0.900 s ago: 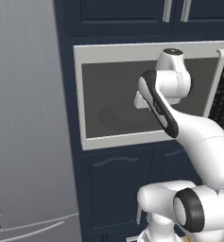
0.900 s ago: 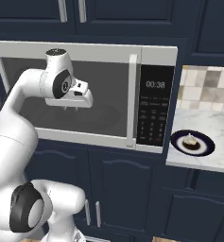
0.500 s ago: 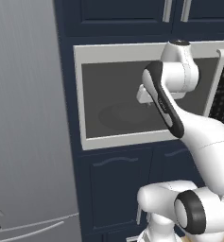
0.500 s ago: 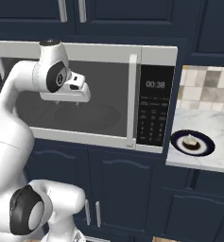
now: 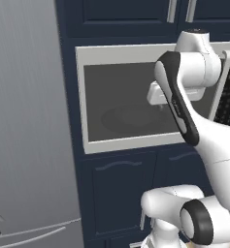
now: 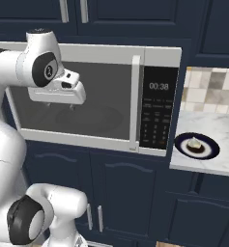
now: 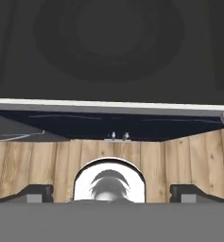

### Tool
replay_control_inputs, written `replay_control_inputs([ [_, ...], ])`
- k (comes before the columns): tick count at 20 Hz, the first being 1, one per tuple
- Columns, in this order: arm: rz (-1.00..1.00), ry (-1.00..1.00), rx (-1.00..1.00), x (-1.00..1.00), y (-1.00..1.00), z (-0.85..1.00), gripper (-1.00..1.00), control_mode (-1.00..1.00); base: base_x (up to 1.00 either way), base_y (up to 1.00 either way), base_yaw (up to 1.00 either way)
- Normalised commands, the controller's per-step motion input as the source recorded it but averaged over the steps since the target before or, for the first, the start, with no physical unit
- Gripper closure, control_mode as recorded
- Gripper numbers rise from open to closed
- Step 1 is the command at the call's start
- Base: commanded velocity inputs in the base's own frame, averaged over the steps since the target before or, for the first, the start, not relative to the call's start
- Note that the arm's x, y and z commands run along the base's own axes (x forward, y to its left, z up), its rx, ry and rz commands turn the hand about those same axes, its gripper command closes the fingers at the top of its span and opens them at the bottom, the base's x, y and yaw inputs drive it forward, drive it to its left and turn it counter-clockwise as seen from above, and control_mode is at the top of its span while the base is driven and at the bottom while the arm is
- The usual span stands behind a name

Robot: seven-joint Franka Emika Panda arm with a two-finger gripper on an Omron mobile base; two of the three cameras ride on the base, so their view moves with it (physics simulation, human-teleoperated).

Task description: Pick the garlic from the counter and place it in the microwave. Then turn on the microwave.

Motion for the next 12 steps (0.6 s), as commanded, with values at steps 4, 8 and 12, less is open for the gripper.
replay_control_inputs([
  [4, -0.01, 0.09, 0.0, -0.52, 0.0, -0.12, -1.0, -1.0, 0.0, 0.0, 0.0],
  [8, -0.01, 0.06, 0.01, -0.4, 0.0, -0.14, -1.0, -1.0, 0.0, 0.0, 0.0],
  [12, 0.0, 0.0, 0.02, -0.22, 0.0, -0.11, -1.0, 1.0, -0.09, 0.0, 0.0],
])
